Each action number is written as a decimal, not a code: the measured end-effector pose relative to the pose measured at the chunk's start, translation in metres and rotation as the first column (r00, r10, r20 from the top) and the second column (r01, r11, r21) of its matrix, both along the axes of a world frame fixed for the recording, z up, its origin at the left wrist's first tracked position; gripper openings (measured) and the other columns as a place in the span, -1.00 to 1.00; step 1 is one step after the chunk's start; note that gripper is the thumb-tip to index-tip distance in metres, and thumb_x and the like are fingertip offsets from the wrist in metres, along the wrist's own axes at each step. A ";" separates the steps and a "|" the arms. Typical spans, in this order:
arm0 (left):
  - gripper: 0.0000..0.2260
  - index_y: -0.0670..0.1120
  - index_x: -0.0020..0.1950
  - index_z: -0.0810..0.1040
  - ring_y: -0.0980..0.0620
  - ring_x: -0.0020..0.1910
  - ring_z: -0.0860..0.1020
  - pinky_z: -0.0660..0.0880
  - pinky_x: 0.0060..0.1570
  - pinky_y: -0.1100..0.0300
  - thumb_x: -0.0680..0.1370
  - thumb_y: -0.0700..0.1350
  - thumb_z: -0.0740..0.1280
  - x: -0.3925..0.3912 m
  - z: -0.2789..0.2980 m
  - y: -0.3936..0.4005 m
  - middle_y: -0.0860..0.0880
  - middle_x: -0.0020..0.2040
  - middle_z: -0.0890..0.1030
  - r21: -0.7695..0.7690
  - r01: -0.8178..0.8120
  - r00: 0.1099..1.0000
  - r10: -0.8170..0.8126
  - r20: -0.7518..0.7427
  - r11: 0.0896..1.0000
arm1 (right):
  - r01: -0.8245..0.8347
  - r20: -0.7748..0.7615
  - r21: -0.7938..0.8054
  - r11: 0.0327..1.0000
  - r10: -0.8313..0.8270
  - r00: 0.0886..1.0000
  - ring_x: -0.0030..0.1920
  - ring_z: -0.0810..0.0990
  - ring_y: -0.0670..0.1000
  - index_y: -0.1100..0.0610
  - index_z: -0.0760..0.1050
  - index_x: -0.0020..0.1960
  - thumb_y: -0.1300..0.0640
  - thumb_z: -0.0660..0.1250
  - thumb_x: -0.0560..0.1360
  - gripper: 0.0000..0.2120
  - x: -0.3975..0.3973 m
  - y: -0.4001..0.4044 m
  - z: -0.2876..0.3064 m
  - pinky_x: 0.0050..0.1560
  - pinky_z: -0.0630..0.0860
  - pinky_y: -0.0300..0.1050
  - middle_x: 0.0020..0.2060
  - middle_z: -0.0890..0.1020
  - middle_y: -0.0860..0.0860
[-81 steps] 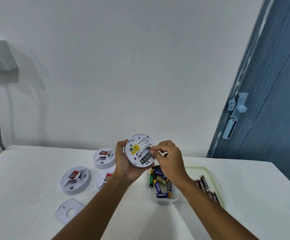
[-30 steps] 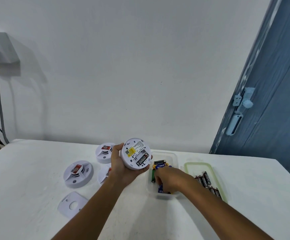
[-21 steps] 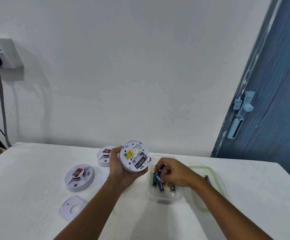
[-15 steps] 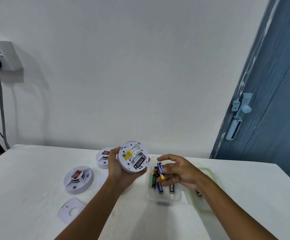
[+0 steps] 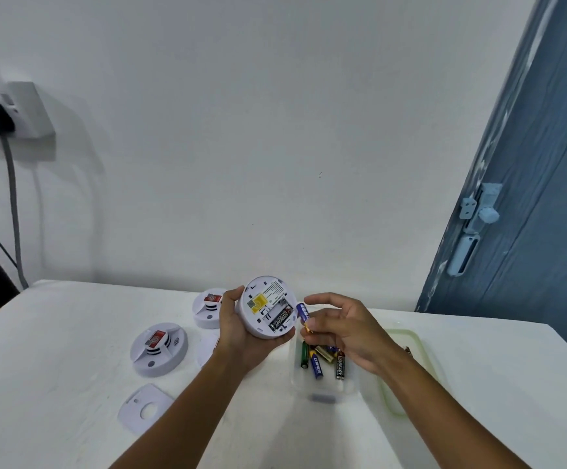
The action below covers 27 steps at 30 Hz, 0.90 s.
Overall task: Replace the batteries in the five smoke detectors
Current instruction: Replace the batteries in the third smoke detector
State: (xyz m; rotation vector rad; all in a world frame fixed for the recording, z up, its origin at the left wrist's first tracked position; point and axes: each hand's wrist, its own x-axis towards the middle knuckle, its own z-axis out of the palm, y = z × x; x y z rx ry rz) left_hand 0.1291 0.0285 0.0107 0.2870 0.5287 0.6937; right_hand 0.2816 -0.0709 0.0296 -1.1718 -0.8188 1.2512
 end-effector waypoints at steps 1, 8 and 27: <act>-0.48 -0.11 0.29 0.53 -0.24 0.19 0.47 0.37 0.20 -0.15 0.42 0.14 0.25 0.000 0.001 0.000 -0.24 0.22 0.57 0.003 -0.001 1.000 0.001 0.002 1.000 | 0.033 0.052 0.023 0.999 -0.035 0.998 -0.25 0.66 0.13 0.30 0.57 0.06 0.45 0.40 0.41 -0.76 -0.005 0.001 0.002 -0.20 0.65 -0.11 -0.24 0.67 0.21; -0.53 -0.18 0.16 0.56 -0.17 -0.03 0.50 0.38 0.03 -0.04 0.53 0.15 0.12 0.005 0.007 -0.008 -0.23 -0.03 0.63 0.051 0.045 0.999 -0.046 0.005 0.998 | 0.172 0.177 0.079 0.982 -0.184 0.967 -0.25 0.70 0.12 0.18 0.68 -0.08 0.30 0.47 0.42 -0.90 -0.027 0.007 0.000 -0.09 0.64 -0.08 -0.23 0.71 0.18; -0.47 -0.19 0.21 0.55 -0.19 0.05 0.54 0.41 0.15 -0.10 0.36 0.12 0.28 0.016 0.010 -0.015 -0.23 0.00 0.63 0.120 0.055 0.998 -0.058 0.022 0.991 | 0.297 0.478 0.279 0.913 -0.400 0.782 -0.12 0.60 -0.18 0.15 0.69 -0.06 0.24 0.59 0.27 -0.75 -0.040 0.007 -0.009 -0.19 0.45 -0.41 -0.11 0.63 -0.04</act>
